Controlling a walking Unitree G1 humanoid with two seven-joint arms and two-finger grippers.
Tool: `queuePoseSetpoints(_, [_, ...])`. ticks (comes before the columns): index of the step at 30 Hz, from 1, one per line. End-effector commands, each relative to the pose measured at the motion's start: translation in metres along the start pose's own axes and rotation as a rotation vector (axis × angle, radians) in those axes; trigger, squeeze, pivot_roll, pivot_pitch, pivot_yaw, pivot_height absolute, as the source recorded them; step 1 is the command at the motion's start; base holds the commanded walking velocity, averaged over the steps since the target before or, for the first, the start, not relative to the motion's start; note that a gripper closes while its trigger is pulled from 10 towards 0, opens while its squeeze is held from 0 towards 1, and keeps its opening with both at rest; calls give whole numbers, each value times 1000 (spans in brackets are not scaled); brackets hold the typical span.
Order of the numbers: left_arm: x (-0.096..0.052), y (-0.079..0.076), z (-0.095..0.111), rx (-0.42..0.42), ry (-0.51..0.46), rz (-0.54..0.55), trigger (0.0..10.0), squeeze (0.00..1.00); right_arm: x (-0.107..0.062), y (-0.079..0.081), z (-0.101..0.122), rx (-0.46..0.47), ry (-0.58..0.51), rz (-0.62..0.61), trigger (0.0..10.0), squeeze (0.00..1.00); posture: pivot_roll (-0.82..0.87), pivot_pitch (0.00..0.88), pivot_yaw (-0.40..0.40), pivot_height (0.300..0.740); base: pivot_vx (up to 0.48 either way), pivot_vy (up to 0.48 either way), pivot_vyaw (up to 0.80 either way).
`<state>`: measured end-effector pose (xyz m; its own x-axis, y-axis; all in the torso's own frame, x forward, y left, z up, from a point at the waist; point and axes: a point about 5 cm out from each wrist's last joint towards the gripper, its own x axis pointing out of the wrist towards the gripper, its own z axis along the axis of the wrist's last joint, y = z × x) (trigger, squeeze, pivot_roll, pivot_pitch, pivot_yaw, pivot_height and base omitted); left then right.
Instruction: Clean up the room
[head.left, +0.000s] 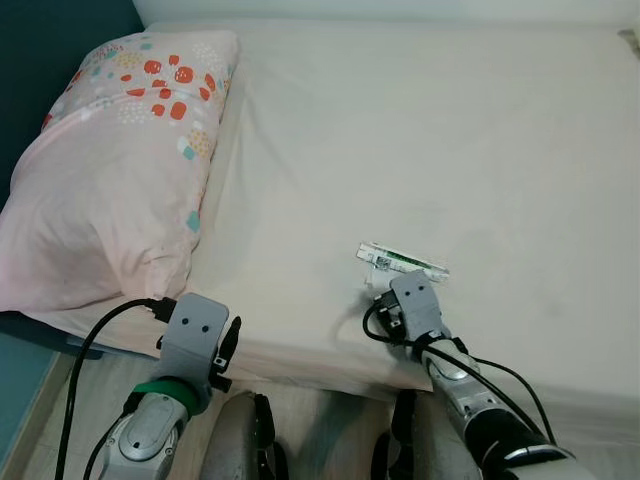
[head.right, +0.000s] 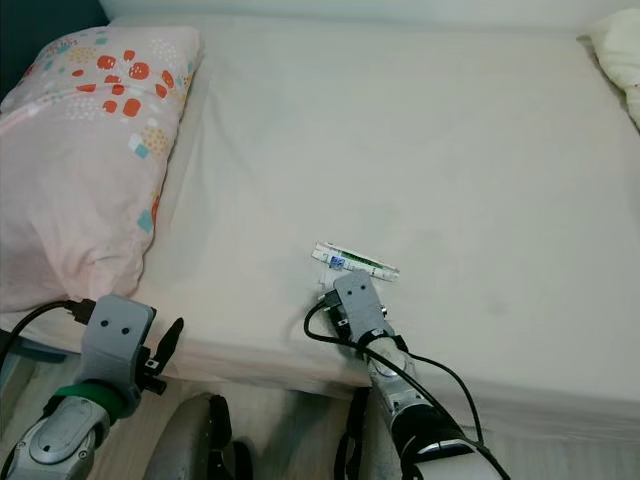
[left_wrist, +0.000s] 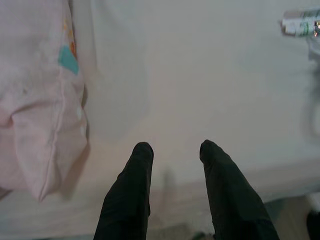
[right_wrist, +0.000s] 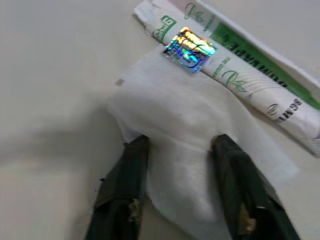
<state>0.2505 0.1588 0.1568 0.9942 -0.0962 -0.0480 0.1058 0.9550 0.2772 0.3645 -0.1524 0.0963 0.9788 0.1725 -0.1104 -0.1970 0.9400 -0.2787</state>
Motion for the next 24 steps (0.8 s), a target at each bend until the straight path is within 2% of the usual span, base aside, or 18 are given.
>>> queuePoseSetpoints(1, [-2,-1,-9,3,46,4,10000,0,-7,-1,-19,17,84,-14,0,0,149,387,112,614,0,0,0])
queuePoseSetpoints(9, [8,-4,-7,-10,25,9,10000,0,-3,-3,-9,58,49,-1,0,0,119,328,84,614,0,0,0])
queuePoseSetpoints(11, [17,-8,-6,-23,8,10,10000,0,0,0,-3,74,19,27,0,0,87,258,51,614,0,0,0])
queuePoseSetpoints(14, [20,-9,-6,-27,3,10,10000,0,1,0,-1,77,12,36,0,0,87,258,51,614,0,0,0])
queuePoseSetpoints(15, [23,-11,-4,-34,-10,12,10000,0,1,4,2,86,-13,56,0,0,66,215,33,614,0,0,0])
queuePoseSetpoints(17, [26,-12,-3,-38,-17,13,10000,0,1,6,4,91,-27,67,0,0,63,207,29,614,0,0,0])
queuePoseSetpoints(18, [29,-14,-3,-44,-26,14,10000,0,1,8,7,108,-56,76,0,0,43,160,13,614,0,0,0])
queuePoseSetpoints(20, [29,-14,-3,-44,-26,14,10000,0,1,8,7,108,-56,76,0,0,43,160,13,614,0,0,0])
queuePoseSetpoints(21, [32,-15,-3,-47,-31,15,10000,0,1,9,9,119,-73,81,0,0,38,151,10,614,0,0,0])
queuePoseSetpoints(22, [36,-16,-2,-53,-42,17,10000,0,1,11,16,134,-135,95,0,0,7,98,2,614,0,0,0])
queuePoseSetpoints(23, [36,-16,-2,-53,-42,17,10000,0,1,11,16,134,-135,95,0,0,7,98,2,614,0,0,0])
queuePoseSetpoints(24, [39,-17,-1,-59,-53,20,10000,0,-1,11,24,148,-199,97,0,0,0,84,2,614,0,0,0])
